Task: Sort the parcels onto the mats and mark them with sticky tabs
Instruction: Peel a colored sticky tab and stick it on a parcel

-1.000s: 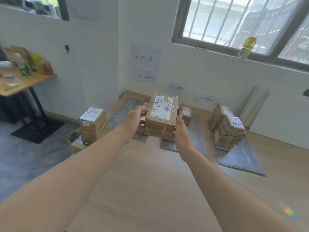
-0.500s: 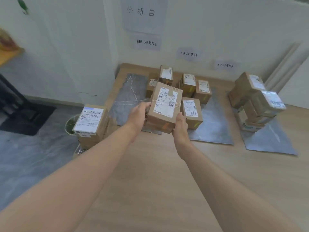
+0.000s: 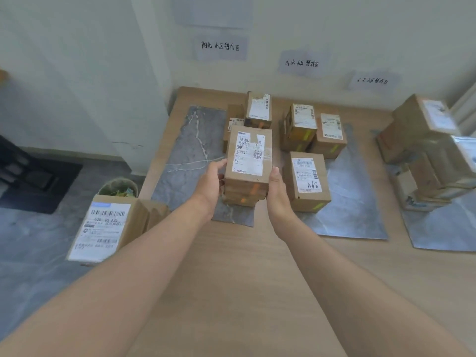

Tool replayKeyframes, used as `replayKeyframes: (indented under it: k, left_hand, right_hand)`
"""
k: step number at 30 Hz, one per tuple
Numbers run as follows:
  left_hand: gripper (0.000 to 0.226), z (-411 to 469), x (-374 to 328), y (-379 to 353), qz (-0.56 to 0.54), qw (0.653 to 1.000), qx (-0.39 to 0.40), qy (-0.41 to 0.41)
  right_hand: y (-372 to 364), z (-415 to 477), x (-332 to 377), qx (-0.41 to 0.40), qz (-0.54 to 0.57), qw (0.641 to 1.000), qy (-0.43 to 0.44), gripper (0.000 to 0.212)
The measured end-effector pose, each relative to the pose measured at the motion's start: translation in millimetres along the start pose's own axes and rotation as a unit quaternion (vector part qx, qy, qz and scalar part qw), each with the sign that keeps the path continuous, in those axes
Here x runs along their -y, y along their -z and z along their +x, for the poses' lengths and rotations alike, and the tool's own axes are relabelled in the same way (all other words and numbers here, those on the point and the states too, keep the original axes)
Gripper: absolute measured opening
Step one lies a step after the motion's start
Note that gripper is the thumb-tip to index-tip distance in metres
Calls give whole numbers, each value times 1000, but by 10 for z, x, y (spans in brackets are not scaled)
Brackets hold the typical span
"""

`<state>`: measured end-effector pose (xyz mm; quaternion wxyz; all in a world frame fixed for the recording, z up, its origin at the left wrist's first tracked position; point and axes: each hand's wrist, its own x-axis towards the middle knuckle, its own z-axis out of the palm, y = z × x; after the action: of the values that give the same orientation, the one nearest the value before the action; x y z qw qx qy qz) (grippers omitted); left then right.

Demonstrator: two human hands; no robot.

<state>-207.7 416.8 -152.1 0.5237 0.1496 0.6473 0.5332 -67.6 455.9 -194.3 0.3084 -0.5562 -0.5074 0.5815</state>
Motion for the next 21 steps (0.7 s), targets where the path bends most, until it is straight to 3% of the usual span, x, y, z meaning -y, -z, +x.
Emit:
replayKeyframes:
  k: [3,7,14,19,21]
  left_hand:
    - [52,235,35,-26,9,1000,-6,13]
    - [57,424,99,-66,12,1000,-5,10]
    - [26,558,206,9,29,999,-19,-2]
    - [21,375,178,50,34,999,-7,-10]
    - [29,240,127,77,40,999,-4,-9]
  right_hand:
    - [-70,186,-24,9,9,1000,13,50]
    - [-166,396,-303,3,-7,1000,30,73]
    - [-160,312,-336,-34,-12,999,11,59]
    - [-118,225,-236,-55,-9,998,-10,64]
    - [-90,106,-141,-71,-11,997,-9,69]
